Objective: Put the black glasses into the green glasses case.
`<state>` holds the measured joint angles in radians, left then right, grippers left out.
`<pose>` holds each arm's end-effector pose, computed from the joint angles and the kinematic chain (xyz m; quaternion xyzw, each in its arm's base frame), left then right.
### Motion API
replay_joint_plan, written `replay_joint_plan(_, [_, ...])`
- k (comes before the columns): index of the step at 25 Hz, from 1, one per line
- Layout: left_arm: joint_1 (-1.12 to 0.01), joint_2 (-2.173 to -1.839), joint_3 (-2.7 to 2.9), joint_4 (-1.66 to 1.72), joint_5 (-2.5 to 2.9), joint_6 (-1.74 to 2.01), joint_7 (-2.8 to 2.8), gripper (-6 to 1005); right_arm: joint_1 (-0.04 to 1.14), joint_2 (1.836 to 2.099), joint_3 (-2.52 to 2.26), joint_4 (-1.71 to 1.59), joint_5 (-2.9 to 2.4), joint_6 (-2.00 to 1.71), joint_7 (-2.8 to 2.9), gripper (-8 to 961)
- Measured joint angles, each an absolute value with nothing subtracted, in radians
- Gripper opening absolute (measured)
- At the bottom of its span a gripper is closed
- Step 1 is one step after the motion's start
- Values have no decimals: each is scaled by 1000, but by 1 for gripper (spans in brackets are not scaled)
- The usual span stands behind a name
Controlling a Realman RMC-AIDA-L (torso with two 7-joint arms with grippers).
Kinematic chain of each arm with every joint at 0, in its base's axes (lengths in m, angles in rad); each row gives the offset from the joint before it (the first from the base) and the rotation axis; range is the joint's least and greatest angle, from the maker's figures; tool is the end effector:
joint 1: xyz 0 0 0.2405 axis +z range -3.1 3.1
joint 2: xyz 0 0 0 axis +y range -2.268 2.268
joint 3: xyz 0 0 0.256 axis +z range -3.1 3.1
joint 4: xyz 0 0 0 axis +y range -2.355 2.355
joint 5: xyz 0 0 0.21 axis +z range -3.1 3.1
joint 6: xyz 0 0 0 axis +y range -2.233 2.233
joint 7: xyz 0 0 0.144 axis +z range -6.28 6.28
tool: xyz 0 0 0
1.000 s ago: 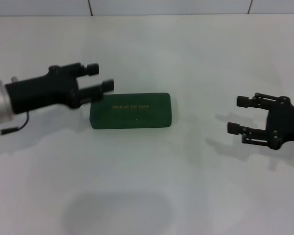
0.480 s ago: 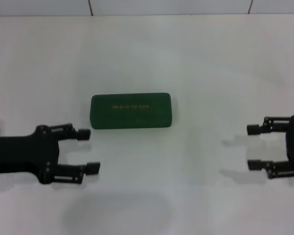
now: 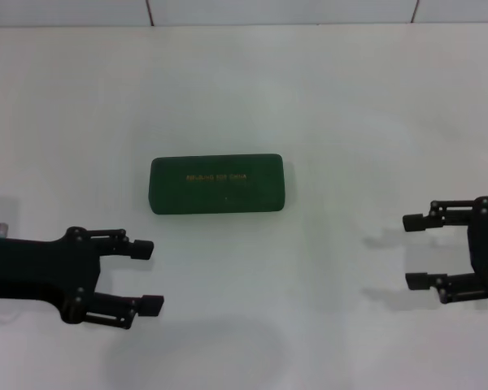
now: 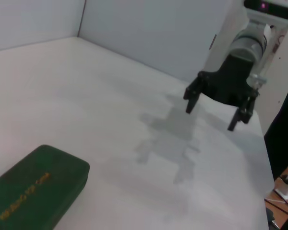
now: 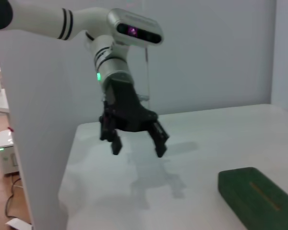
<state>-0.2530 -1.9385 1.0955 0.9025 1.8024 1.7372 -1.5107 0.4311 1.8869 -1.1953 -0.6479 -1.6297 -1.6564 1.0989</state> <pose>-0.2920 0.2565 0.0369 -0.9619 -0.2099 -0.1730 0.0258 0.2699 0.2972 0.0229 -0.9751 0.0296 0.2138 0.0501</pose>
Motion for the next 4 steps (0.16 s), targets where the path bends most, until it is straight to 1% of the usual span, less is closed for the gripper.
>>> replay_joint_plan(4, [-254, -1935, 1078, 902, 1826, 1765, -1515, 872, 434, 1880, -1172, -654, -1632, -1657, 1098, 720])
